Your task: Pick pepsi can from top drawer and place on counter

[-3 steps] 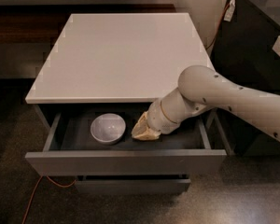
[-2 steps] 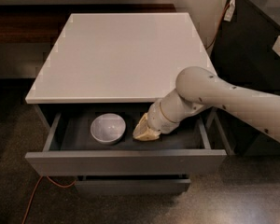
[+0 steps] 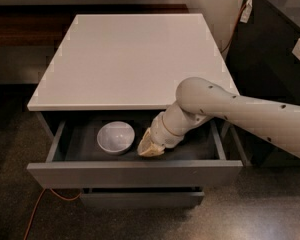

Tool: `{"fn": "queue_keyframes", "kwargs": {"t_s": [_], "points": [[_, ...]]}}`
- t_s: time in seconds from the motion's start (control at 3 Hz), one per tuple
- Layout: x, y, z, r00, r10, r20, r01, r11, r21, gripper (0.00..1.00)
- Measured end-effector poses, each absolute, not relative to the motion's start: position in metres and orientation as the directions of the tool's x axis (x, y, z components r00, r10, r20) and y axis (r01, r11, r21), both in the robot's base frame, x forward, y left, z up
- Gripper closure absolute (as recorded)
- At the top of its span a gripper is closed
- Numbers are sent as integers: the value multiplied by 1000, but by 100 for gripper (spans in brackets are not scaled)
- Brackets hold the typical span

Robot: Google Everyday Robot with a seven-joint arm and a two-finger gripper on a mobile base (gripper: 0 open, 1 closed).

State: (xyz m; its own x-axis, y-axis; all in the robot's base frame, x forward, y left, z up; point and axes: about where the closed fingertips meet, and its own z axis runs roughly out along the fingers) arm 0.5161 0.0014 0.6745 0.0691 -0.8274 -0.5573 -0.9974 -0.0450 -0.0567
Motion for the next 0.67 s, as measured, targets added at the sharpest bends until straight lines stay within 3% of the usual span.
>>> {"fn": "queue_keyframes", "kwargs": {"t_s": [0.67], "points": [[483,14,672,94,-827,-554,-996,-81,-48,100]]}}
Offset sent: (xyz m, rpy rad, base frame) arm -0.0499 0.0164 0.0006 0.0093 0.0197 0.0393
